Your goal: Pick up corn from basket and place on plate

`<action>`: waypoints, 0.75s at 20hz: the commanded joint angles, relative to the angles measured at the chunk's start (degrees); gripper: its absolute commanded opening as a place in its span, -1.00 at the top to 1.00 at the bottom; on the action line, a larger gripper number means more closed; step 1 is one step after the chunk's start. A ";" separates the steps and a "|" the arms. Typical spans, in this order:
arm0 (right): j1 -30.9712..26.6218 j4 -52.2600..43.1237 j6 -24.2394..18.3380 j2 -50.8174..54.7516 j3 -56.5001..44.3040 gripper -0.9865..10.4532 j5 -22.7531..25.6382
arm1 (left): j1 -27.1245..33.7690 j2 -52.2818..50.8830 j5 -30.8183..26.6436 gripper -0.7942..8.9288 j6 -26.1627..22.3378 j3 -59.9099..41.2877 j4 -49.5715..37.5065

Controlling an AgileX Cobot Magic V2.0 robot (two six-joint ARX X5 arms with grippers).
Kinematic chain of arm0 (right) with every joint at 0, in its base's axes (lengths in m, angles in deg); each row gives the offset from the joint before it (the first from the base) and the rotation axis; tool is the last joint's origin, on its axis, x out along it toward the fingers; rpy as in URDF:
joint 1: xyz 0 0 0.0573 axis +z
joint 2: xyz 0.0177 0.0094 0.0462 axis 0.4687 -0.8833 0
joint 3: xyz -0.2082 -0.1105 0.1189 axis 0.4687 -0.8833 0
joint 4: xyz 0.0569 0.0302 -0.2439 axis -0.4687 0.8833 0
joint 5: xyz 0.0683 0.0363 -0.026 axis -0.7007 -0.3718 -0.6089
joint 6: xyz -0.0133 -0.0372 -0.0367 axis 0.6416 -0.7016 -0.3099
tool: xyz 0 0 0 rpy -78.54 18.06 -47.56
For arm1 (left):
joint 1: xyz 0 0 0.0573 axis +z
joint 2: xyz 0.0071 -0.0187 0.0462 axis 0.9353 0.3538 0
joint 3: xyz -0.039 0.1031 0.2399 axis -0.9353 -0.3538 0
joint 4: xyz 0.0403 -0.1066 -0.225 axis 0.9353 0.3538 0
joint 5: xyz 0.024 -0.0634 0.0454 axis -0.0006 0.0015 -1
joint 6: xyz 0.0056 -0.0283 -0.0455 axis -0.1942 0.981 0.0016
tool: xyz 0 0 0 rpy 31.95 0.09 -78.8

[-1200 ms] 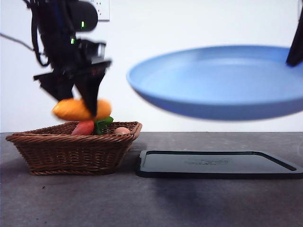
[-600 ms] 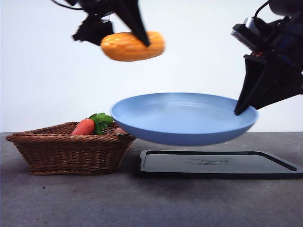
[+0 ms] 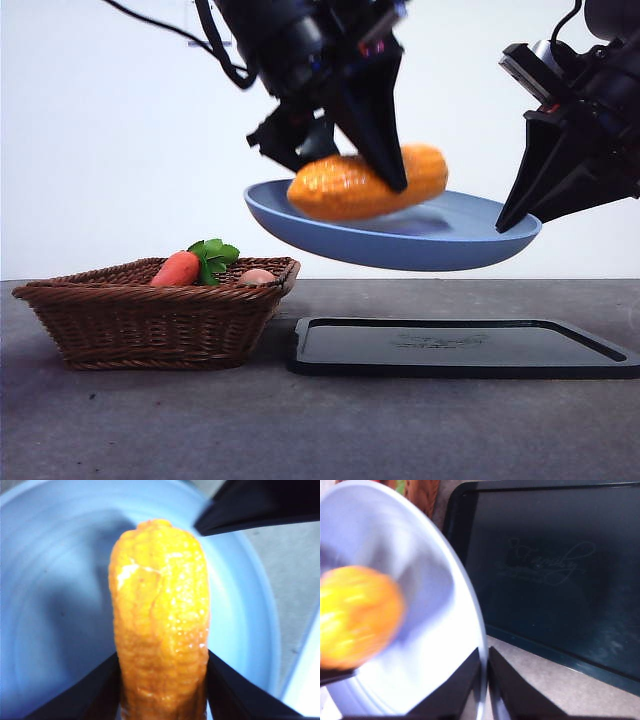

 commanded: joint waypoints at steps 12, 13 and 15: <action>0.17 -0.50 0.13 -0.59 1.25 0.83 -0.42 | -1.66 3.89 -0.11 0.03 -0.98 1.66 1.14; 0.17 -0.50 0.13 -0.59 1.25 0.83 -0.39 | -1.66 3.78 -0.11 0.03 -0.98 2.01 2.32; 0.17 -0.48 -0.04 -0.59 1.25 0.83 -0.35 | -1.64 3.76 -0.07 0.01 -1.01 3.78 5.40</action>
